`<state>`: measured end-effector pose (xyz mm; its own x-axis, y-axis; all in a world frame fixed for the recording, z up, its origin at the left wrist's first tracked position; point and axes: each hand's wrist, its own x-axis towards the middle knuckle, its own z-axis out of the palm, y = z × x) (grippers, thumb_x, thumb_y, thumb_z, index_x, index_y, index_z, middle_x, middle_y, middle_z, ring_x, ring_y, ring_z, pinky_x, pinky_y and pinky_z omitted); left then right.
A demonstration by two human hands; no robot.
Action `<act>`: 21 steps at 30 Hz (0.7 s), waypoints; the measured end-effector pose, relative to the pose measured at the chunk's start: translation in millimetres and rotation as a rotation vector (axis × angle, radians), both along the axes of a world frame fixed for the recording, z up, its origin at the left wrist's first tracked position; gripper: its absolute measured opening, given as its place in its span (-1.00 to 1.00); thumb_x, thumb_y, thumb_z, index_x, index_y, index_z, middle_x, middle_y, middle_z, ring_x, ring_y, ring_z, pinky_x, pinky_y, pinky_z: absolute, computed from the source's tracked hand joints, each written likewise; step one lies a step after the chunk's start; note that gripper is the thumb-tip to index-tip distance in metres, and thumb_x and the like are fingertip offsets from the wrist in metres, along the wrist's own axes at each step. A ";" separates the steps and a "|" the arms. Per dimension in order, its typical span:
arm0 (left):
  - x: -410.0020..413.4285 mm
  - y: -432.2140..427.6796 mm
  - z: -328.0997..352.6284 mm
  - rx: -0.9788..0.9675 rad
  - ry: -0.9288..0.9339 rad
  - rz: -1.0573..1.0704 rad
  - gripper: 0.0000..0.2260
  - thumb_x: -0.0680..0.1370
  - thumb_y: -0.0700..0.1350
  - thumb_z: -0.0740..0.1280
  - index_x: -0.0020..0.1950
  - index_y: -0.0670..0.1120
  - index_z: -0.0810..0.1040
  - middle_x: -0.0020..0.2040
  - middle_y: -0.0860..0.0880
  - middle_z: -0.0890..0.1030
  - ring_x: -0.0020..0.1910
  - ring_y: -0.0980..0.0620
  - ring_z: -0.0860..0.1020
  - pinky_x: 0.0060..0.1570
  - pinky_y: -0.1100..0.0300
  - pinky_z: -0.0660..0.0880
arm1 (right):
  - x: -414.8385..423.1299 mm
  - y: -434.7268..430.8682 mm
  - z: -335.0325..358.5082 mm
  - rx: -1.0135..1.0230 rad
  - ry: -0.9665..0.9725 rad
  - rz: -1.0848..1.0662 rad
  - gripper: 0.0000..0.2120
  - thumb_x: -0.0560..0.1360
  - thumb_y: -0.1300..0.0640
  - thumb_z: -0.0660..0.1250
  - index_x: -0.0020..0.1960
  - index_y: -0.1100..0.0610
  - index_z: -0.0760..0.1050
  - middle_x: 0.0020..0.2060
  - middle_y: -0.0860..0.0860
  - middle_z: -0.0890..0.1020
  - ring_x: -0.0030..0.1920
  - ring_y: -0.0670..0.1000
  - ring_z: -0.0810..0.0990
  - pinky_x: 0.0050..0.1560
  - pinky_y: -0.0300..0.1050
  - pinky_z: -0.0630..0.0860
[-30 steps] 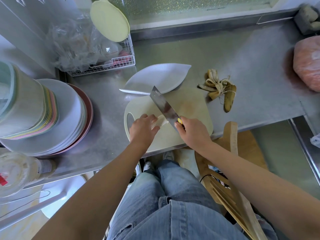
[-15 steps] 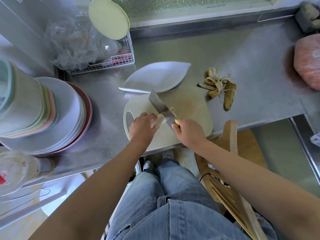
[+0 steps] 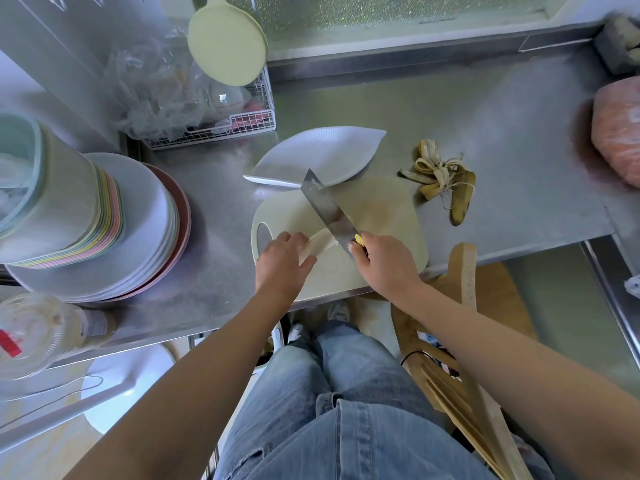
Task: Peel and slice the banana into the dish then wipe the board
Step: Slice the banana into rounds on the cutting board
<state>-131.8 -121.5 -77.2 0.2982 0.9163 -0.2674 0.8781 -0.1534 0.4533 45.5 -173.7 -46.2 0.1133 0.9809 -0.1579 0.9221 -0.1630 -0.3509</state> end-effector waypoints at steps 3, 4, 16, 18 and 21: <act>2.2 -0.1 1.4 -0.001 0.008 0.011 -0.70 0.54 0.04 0.35 0.25 0.02 0.52 0.11 0.02 0.56 0.02 -0.05 0.56 -0.03 0.06 0.55 | 1.4 -0.7 -0.6 -0.002 -0.016 0.008 -0.73 0.61 0.01 0.14 -0.13 0.16 0.43 -0.36 0.08 0.51 -0.30 0.14 0.53 -0.34 -0.08 0.33; 2.6 -0.1 1.5 -0.001 0.011 0.015 -0.71 0.54 0.04 0.35 0.24 0.03 0.52 0.11 0.01 0.56 0.01 -0.05 0.56 -0.02 0.06 0.56 | 1.8 -0.9 -1.0 -0.005 -0.018 0.008 -0.73 0.61 0.01 0.14 -0.12 0.17 0.45 -0.35 0.09 0.52 -0.29 0.14 0.54 -0.33 -0.07 0.35; 3.5 1.6 3.1 0.004 0.012 0.016 -0.73 0.53 0.03 0.36 0.21 0.03 0.55 0.08 0.01 0.58 -0.02 -0.04 0.57 -0.03 0.07 0.54 | 3.9 -1.5 -1.7 -0.008 -0.008 0.025 -0.73 0.61 0.01 0.14 -0.11 0.17 0.47 -0.38 0.00 0.44 -0.35 0.02 0.43 -0.33 -0.13 0.28; 3.7 2.6 3.3 0.002 0.016 0.013 -0.74 0.53 0.03 0.36 0.21 0.03 0.55 0.08 0.01 0.58 -0.02 -0.04 0.57 -0.03 0.07 0.54 | 4.2 -0.9 -1.6 -0.009 -0.006 0.022 -0.73 0.61 0.01 0.15 -0.11 0.17 0.47 -0.38 -0.01 0.44 -0.35 0.01 0.42 -0.33 -0.14 0.28; 3.9 3.0 2.8 0.000 0.016 0.019 -0.74 0.53 0.04 0.37 0.20 0.03 0.57 0.08 0.02 0.58 -0.03 -0.04 0.58 -0.01 0.07 0.55 | 4.2 -0.5 -2.1 -0.027 -0.010 0.035 -0.73 0.62 0.01 0.14 -0.11 0.17 0.47 -0.37 -0.02 0.44 -0.34 0.01 0.42 -0.31 -0.14 0.27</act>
